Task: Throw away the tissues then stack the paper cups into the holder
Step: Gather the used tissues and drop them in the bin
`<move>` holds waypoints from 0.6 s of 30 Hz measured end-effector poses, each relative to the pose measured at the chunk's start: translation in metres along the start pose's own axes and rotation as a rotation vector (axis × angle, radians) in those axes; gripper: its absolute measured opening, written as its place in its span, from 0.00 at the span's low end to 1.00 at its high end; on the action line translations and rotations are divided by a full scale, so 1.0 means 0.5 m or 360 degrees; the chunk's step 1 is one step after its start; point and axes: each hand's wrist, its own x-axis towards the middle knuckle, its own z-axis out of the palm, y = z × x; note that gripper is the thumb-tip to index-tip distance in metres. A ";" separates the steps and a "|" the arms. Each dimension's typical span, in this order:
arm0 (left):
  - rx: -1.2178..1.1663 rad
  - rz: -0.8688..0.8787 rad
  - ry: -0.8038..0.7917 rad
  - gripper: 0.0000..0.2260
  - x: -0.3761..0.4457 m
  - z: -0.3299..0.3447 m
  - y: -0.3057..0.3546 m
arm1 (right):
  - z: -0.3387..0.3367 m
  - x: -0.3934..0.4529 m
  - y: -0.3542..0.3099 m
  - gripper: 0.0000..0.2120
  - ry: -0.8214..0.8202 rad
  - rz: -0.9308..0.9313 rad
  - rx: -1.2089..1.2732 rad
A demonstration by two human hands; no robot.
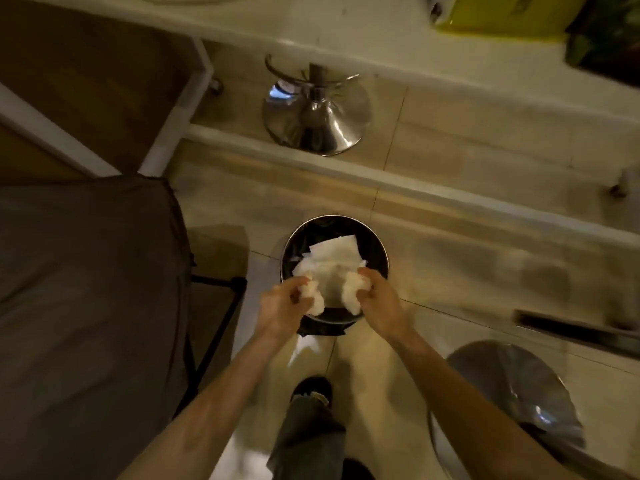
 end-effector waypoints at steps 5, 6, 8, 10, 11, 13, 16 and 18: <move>0.0012 -0.0158 -0.0517 0.35 0.051 0.056 -0.043 | 0.037 0.044 0.049 0.29 -0.0238 0.0071 -0.0049; 0.0056 -0.0157 -0.0531 0.36 0.046 0.058 -0.043 | 0.034 0.041 0.049 0.29 -0.0245 0.0088 -0.0059; 0.0121 -0.0163 -0.0548 0.36 0.029 0.051 -0.033 | 0.021 0.030 0.044 0.30 -0.0245 0.0083 -0.0041; 0.0147 -0.0161 -0.0551 0.37 0.009 0.027 -0.002 | -0.007 0.006 0.014 0.30 -0.0257 0.0082 -0.0019; 0.0142 -0.0156 -0.0536 0.38 -0.003 0.011 0.019 | -0.024 -0.010 -0.007 0.30 -0.0257 0.0092 -0.0019; 0.0127 -0.0137 -0.0475 0.37 -0.032 -0.026 0.071 | -0.063 -0.047 -0.064 0.29 -0.0239 0.0073 -0.0034; 0.0156 -0.0037 -0.0409 0.33 -0.092 -0.088 0.168 | -0.122 -0.110 -0.156 0.26 -0.0191 -0.0015 -0.0080; 0.0216 0.0073 -0.0395 0.30 -0.145 -0.136 0.239 | -0.167 -0.164 -0.226 0.23 -0.0194 -0.0112 -0.0072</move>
